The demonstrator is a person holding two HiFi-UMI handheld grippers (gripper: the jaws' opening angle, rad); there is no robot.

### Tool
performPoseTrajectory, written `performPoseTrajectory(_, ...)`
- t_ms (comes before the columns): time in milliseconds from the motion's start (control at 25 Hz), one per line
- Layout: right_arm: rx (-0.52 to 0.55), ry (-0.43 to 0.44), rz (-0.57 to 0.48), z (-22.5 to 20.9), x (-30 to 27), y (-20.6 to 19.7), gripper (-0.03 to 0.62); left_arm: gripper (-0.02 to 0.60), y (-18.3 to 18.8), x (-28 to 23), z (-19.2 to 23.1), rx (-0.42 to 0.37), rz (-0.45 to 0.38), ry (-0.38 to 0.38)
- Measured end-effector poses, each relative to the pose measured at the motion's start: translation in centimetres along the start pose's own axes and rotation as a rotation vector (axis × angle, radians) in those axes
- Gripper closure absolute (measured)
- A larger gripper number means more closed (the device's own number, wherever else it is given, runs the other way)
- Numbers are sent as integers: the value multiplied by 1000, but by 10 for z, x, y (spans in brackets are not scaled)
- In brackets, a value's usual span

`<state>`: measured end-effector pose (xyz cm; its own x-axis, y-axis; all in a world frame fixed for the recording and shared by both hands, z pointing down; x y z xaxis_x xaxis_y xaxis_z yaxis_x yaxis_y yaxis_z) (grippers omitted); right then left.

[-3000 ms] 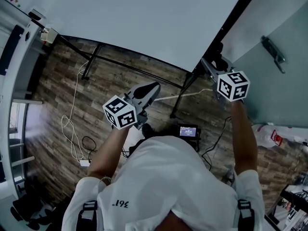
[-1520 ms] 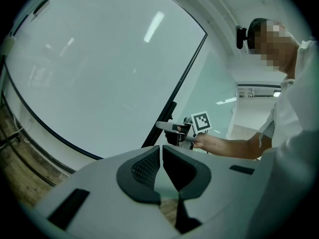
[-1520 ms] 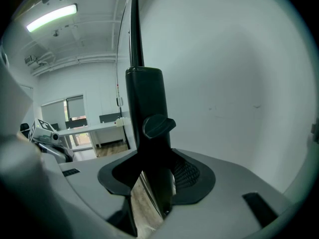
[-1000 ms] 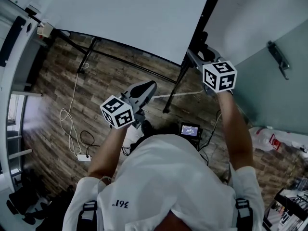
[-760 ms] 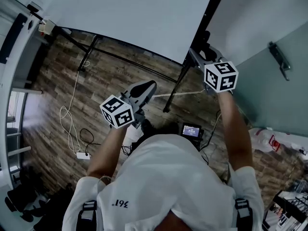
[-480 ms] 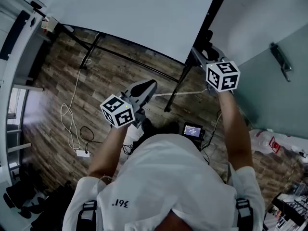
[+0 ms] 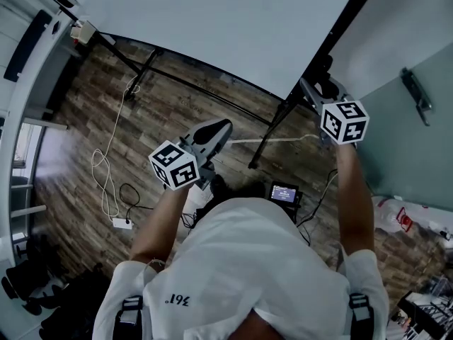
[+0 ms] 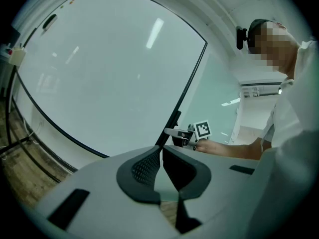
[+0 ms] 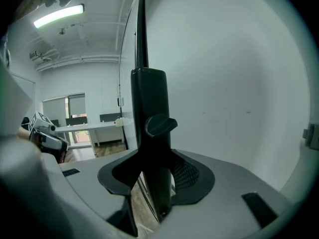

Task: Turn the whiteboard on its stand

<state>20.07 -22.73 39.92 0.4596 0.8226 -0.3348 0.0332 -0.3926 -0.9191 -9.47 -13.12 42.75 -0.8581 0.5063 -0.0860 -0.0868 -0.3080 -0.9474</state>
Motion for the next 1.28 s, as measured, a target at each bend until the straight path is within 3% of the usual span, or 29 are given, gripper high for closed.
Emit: performPoseTrajectory(1280,-16,-59,17,-40,79,-13,407,574,2,22,13,8,-10,39)
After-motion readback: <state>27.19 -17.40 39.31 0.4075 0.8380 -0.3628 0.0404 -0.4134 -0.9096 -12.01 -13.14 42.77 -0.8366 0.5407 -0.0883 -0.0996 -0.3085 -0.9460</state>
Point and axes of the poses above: the fingertips, and each gripper's own axes: x backward along the fingers, z to its left, y out of its top, the point moved 6 cm from there along x, backward along the fingers, and after that the axes turned 10 degrees about -x, right-handed, at the moved point
